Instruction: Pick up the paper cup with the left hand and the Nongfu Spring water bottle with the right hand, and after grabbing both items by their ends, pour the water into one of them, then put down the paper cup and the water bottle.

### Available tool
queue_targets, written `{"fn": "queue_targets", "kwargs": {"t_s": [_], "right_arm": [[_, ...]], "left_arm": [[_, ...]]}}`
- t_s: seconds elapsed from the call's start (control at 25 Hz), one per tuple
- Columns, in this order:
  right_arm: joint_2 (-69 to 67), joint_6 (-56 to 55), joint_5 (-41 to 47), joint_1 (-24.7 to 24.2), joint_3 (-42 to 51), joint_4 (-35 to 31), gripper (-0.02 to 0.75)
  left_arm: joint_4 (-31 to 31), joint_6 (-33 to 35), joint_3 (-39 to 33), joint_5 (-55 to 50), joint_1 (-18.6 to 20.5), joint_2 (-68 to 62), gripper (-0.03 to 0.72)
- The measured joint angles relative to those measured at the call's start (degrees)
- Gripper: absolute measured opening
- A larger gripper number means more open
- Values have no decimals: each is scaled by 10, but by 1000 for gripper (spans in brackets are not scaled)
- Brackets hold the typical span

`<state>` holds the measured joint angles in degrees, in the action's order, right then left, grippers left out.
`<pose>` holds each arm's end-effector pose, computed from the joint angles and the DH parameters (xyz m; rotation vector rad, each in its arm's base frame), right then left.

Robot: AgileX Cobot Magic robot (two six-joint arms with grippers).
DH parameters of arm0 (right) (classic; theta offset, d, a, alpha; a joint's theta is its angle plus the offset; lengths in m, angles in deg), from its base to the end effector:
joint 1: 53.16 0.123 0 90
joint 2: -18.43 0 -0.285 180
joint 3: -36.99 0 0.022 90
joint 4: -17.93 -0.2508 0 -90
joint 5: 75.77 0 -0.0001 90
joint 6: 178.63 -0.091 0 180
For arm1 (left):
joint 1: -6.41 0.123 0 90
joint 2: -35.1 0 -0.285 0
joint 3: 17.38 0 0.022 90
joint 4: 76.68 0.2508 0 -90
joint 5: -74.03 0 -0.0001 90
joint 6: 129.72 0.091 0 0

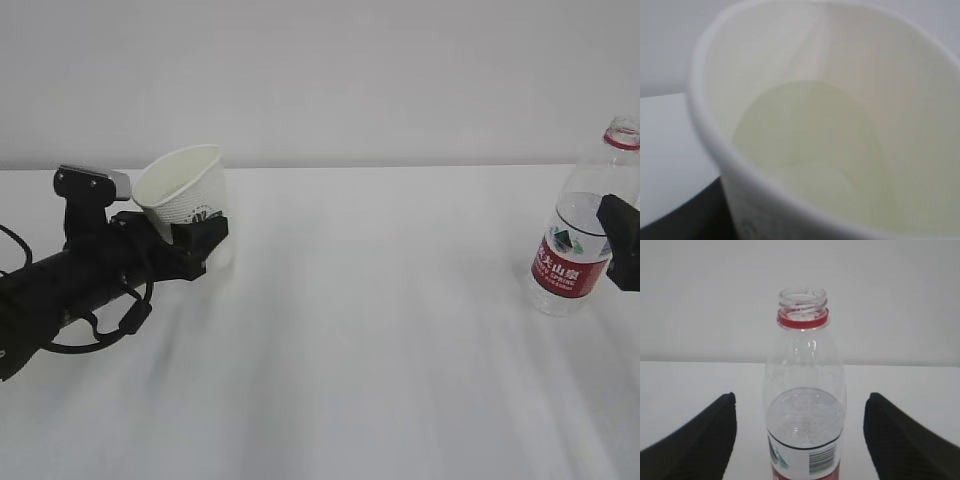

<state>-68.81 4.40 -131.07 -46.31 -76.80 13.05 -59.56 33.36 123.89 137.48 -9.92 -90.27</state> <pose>0.2072 0.0185 0.1800 -0.0542 1.7136 0.0255 0.3203 -0.1188 0.1023 0.3082 1.7750 -0.5548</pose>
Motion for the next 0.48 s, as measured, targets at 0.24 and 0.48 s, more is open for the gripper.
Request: {"fn": "queue_targets", "kwargs": {"t_s": [0.24, 0.48], "right_arm": [[0, 0, 0, 0, 0, 1, 594], [0, 0, 0, 0, 0, 1, 594]], "left_arm": [[-80, 37, -8, 0, 2, 0, 474], [-147, 49, -8, 0, 2, 0, 474]]}}
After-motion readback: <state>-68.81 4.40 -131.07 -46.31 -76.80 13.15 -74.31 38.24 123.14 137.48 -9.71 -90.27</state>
